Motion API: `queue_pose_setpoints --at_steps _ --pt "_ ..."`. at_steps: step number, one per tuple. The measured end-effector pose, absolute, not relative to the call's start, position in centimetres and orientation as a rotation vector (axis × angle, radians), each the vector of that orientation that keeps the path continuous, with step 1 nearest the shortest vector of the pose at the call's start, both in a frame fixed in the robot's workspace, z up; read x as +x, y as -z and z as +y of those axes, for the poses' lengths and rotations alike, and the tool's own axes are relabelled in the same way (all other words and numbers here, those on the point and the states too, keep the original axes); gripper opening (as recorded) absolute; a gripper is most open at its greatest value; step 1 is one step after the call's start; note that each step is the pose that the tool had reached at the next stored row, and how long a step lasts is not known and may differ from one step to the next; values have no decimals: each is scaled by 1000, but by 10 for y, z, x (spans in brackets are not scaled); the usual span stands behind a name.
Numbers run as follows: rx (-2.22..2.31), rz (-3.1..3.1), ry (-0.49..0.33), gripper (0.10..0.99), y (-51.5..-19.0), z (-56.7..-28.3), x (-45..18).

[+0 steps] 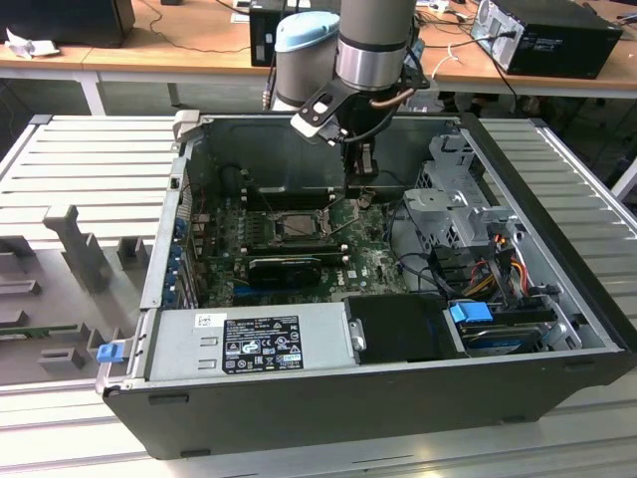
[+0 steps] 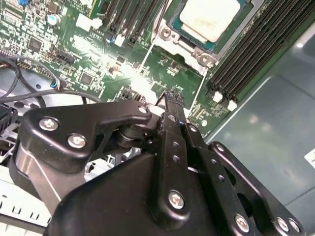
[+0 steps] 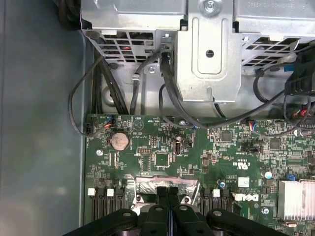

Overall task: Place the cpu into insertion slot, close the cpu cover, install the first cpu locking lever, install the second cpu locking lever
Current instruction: 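Close the cpu cover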

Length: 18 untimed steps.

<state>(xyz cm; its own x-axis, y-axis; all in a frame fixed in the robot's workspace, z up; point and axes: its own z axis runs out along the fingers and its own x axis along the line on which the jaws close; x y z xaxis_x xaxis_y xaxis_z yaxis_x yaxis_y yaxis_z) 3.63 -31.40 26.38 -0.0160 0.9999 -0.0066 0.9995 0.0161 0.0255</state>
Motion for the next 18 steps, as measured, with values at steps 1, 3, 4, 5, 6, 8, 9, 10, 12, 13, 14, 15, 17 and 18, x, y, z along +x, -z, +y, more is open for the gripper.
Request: queue_pose_setpoints --at_steps 1,3,4,5,6,8,9,10,12,13,14,15,17,18 --pt "2187 2223 -21 106 -263 -314 37" --pt "2188 2223 -21 106 -263 -314 44" --pt "2188 2223 -21 106 -262 -314 47" --pt "2188 2223 -21 106 -262 -314 51" --pt "2187 2224 -21 106 -260 -314 58" --pt "2186 2225 -21 106 -257 -314 66" --pt "2185 2226 -21 106 -256 -314 67" --pt "2184 2227 -21 106 -252 -314 68" --pt "2181 2232 -20 106 -248 -314 68" --pt "2178 2236 -19 106 -247 -314 67" --pt "2176 2238 -19 106 -246 -314 65" --pt "2174 2241 -19 106 -246 -314 64" --pt "2172 2242 -18 106 -246 -314 62" --pt "2172 2243 -18 106 -246 -314 61"
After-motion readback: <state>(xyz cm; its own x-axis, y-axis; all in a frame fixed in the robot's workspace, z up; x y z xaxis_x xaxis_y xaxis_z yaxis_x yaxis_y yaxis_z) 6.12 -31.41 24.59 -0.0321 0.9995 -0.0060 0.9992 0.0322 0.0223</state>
